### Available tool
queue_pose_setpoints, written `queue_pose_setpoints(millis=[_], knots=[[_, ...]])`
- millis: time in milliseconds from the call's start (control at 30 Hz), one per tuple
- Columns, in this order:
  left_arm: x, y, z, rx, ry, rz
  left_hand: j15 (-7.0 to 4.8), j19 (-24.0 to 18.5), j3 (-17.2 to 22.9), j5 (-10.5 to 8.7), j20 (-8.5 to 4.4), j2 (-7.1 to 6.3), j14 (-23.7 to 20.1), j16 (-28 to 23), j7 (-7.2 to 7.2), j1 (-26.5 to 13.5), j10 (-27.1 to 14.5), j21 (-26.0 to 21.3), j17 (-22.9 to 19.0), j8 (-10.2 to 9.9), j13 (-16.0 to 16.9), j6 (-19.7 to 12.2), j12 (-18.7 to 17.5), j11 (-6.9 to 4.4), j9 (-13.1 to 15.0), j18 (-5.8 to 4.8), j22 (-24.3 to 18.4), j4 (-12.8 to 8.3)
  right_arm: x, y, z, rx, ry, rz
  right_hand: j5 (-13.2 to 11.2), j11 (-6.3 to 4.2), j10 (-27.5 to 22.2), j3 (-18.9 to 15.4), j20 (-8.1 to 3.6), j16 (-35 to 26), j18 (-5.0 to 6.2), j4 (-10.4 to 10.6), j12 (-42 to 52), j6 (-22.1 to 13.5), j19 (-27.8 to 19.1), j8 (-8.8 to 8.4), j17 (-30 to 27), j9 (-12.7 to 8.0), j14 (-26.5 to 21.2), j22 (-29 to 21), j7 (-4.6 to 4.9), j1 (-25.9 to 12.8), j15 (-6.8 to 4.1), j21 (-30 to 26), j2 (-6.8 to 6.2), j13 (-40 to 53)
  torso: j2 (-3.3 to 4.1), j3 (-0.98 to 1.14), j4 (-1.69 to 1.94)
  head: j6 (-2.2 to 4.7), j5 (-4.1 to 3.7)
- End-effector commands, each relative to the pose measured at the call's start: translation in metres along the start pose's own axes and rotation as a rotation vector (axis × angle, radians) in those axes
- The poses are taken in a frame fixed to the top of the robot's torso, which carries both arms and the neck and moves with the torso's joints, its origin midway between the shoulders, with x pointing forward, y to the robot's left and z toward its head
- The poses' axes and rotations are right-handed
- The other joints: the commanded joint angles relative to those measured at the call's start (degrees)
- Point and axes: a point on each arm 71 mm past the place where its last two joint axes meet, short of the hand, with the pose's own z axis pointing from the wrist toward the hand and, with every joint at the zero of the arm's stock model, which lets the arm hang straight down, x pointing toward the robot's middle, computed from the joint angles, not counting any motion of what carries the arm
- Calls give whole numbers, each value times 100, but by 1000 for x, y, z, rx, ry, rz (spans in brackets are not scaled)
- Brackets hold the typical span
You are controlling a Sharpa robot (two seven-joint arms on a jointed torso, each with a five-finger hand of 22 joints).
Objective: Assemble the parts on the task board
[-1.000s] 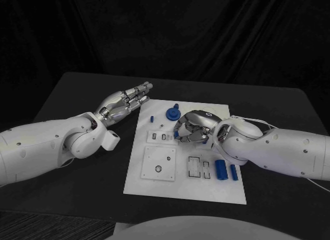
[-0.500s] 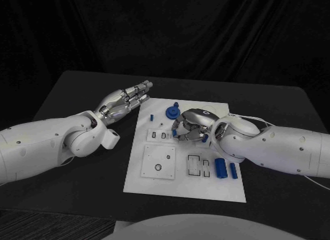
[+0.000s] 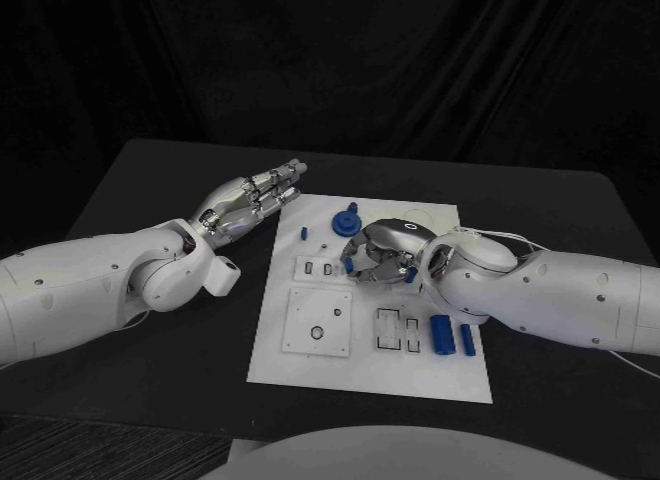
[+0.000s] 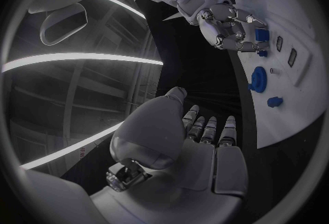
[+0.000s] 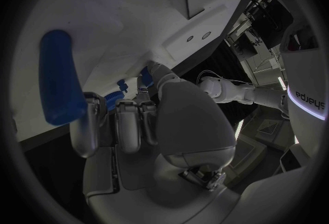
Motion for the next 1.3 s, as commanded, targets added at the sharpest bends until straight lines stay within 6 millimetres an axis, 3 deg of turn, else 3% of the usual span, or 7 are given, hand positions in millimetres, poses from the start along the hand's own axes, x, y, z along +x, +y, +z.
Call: queue_pose_setpoints(millis=[33,467,867,933,1200,1233,1300], knots=[[2,-1,1,11,11,-9,38,-6,37,-1,37,44,-2,-21,31,7,5,-19,-6,12,-5,15,-38,47,4,105,-5,-6,3,-1,0,20,26,-20,-142,-10,607,-21,28,15,58,-41,15,-65,215,-45,1509,-25,611,1251,-2,1,9,-32,-57,1509,1,2,-4,2,1],[1,0,0,8,9,-8,35,-6,38,-1,37,44,-2,-21,32,7,5,-19,-6,13,-5,19,-38,49,4,105,-5,-6,2,-2,-2,-2,-5,-32,-1187,-91,607,-329,-26,15,59,310,15,-973,215,-545,1509,-427,611,1252,-105,49,-55,-42,-320,1509,0,0,2,-13,-14],[-1,-1,-2,17,-22,12,4,-2,41,-30,105,-2,-2,-21,47,-7,5,-15,-6,22,-5,54,-38,61,9,100,-2,-27,-28,4,-25,-99,-267,-5,-1353,-71,607,-456,-30,15,47,1038,15,-763,244,-389,1509,-562,611,1266,-69,214,-48,2,-483,1509,-23,0,7,119,-128],[-3,-2,-3,25,-44,27,53,58,9,-147,353,-84,-2,-21,70,-68,5,29,-6,30,-5,91,-38,79,12,108,34,-16,-42,5,-33,-116,-330,-5,-1374,-64,607,-498,-26,15,43,1056,15,-709,252,-356,1509,-570,611,1271,-63,114,-42,16,-488,1509,-33,-4,5,156,-144],[-10,-7,-7,48,-141,100,342,607,-234,-971,406,-356,534,198,295,-115,382,397,217,94,107,380,64,376,37,110,232,143,-93,-3,-65,-105,-453,68,-1396,-45,607,-609,-20,15,42,1064,15,-505,253,-246,1509,-575,611,1272,-32,-302,-30,21,-470,1509,-138,-11,-1,204,-118],[-11,-9,-7,55,-157,117,425,1453,-335,-1422,389,-444,1817,670,346,-89,1259,935,742,114,382,483,293,525,49,106,491,234,-99,-5,-70,-95,-459,77,-1393,-31,607,-586,-12,15,41,1055,15,-423,252,-203,1509,-567,611,1273,-16,-385,-19,22,-370,1509,-157,-10,-7,202,-91],[-13,-12,-7,65,-171,153,425,2311,-384,-1665,368,-492,2645,1025,309,-37,2372,1458,1178,124,836,554,627,643,58,118,735,274,-105,-9,-77,-81,-464,86,-1383,-22,607,-537,-5,15,40,1031,15,-381,255,-181,1509,-563,611,1274,-6,-340,-11,26,-290,1509,-203,-11,-35,214,-49]])
